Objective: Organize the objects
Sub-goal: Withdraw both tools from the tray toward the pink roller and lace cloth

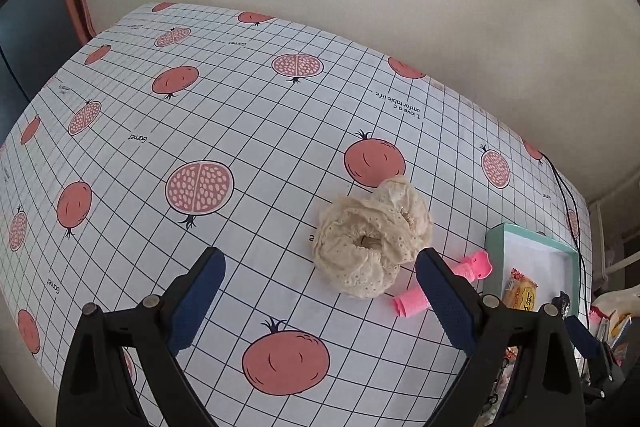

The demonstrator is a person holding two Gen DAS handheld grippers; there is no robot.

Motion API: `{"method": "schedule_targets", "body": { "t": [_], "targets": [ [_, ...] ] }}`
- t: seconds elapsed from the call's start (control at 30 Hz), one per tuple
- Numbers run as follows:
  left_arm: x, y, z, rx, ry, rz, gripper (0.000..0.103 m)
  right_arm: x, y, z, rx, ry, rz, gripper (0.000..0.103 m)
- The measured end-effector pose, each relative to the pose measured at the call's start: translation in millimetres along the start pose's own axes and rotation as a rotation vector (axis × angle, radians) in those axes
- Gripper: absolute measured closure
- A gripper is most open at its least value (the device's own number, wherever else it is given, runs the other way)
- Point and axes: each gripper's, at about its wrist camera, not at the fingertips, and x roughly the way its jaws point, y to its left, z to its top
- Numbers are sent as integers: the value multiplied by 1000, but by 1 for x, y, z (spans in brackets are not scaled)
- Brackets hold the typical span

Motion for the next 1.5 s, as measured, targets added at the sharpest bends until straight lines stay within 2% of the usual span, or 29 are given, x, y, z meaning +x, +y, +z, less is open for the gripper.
{"method": "schedule_targets", "body": {
  "t": [0.2,0.3,0.4,0.77,1.03,1.5],
  "targets": [
    [15,-2,0,3,16,-37,7,10,24,0,-49,-18,-1,1],
    [16,-6,2,11,1,-22,7,17,32,0,-48,-17,21,1],
    [15,-5,4,14,-21,-4,7,26,40,0,-58,-7,-4,1],
    [36,16,11,-25,1,-56,7,50,52,2,-7,2,15,2],
    [50,21,8,-41,33,-83,7,65,57,0,12,3,29,12],
    [59,13,2,-4,56,-103,7,89,62,-8,36,28,21,16]
  ]
}}
